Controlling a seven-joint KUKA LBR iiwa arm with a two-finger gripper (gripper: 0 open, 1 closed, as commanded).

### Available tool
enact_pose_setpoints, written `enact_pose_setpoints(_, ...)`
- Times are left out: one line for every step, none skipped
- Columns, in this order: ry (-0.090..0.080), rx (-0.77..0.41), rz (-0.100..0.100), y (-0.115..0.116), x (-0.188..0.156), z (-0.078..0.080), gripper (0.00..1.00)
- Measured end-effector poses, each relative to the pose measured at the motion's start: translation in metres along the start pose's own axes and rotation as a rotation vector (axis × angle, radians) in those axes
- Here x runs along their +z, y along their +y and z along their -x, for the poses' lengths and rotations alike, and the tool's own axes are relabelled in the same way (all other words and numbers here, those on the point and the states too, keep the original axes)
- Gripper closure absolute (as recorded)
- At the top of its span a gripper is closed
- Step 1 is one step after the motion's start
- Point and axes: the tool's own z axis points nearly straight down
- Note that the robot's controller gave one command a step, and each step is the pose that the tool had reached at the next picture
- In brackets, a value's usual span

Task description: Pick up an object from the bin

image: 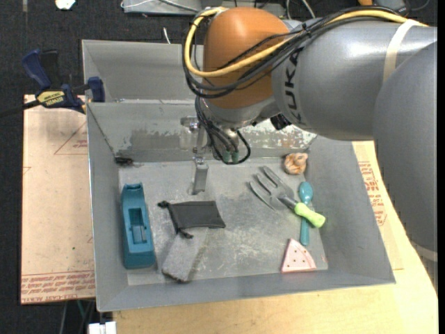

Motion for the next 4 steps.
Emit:
enact_pose_setpoints(-0.008, 0.003, 0.001, -0.001, -0.005, 0.001, 0.0)
enact_pose_setpoints(-0.009, -0.066, 0.001, -0.028, 0.086, -0.024, 0.0)
enact_pose_setpoints(-0.01, -0.066, 0.003, -0.037, 0.101, -0.038, 0.0)
enact_pose_setpoints(-0.005, -0.061, 0.001, -0.056, 0.108, -0.037, 0.0)
